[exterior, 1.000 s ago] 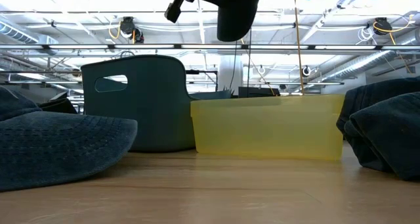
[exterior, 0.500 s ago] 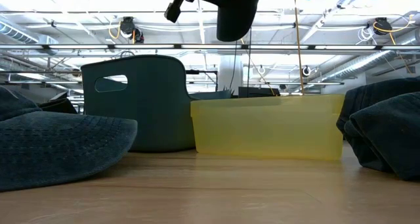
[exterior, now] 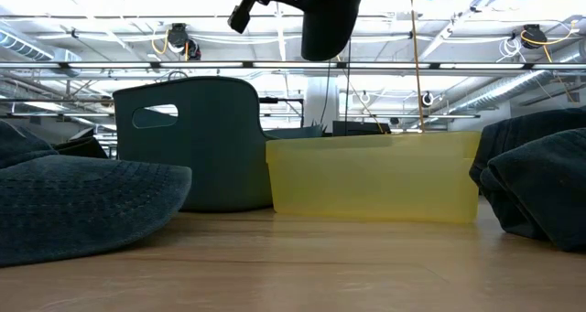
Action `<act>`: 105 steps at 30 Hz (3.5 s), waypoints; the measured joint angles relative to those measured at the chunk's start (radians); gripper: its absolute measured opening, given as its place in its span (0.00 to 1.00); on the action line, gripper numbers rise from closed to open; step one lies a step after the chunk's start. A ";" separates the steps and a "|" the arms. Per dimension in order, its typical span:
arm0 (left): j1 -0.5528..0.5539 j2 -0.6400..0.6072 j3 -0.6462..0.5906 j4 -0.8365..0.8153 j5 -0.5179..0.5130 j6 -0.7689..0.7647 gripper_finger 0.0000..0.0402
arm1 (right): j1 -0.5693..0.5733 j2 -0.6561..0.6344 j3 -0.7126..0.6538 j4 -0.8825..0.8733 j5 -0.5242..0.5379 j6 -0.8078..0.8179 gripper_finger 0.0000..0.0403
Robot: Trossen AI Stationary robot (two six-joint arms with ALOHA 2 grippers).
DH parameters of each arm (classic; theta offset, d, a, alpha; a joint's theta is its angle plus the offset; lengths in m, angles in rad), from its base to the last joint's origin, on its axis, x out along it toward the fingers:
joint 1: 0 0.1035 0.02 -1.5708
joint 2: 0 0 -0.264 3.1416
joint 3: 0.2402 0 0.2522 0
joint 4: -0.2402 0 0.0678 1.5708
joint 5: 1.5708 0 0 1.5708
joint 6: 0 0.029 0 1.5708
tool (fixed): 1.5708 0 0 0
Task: Pick & Place hat
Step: Put the top blue cap into the yellow bin
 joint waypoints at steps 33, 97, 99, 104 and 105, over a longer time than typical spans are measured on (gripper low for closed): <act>-0.001 0.000 0.000 -0.013 0.001 -0.001 0.02 | -0.047 0.006 -0.001 0.021 -0.081 -0.083 0.03; 0.027 -0.197 0.000 0.073 0.653 0.256 0.32 | -0.155 -0.148 0.001 0.026 -0.916 -1.268 0.01; 0.027 -0.197 0.000 0.073 0.653 0.257 0.32 | -0.155 -0.134 0.002 0.017 -0.916 -1.327 0.01; 0.027 -0.197 0.000 0.078 0.651 0.263 0.32 | -0.155 -0.081 0.001 -0.066 -0.912 -1.452 0.01; 0.027 -0.197 0.000 0.083 0.651 0.264 0.32 | -0.155 -0.070 0.001 -0.086 -0.912 -1.472 0.01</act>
